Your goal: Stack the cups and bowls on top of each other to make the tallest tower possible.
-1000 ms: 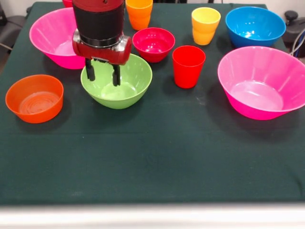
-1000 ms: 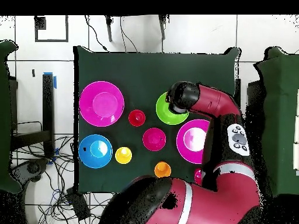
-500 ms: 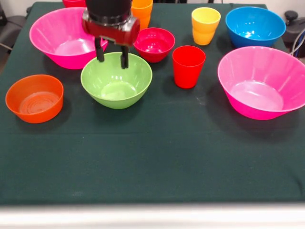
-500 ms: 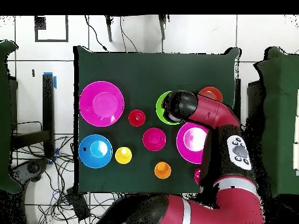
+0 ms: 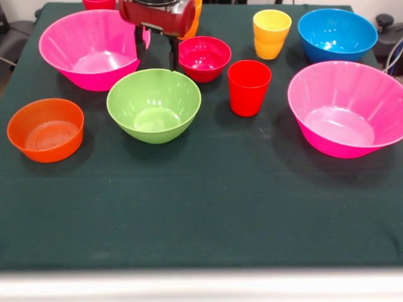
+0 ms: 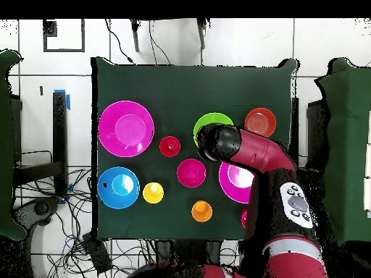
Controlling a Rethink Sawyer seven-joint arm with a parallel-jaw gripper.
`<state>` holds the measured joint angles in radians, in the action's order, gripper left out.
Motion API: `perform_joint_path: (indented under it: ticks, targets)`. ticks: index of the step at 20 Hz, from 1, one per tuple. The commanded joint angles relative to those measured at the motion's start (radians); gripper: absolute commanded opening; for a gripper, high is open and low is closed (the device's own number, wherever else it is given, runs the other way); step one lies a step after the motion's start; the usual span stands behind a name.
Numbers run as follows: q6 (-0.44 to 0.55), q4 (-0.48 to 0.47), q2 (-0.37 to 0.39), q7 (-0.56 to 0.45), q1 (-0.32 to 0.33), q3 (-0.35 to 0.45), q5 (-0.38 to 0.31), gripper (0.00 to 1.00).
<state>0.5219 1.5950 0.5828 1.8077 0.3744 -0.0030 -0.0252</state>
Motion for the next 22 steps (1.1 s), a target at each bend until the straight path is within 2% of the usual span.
perform_joint_path:
  ticks: [1, 7, 15, 22]
  targets:
    - [-0.120, 0.083, -0.046, 0.131, -0.023, 0.105, 0.011, 1.00]
    - [-0.173, 0.088, -0.076, 0.121, -0.014, 0.113, 0.003, 1.00]
    - [-0.185, 0.024, -0.144, 0.096, 0.000, 0.113, 0.001, 1.00]
    - [-0.207, 0.031, -0.150, 0.087, 0.014, 0.114, -0.010, 1.00]
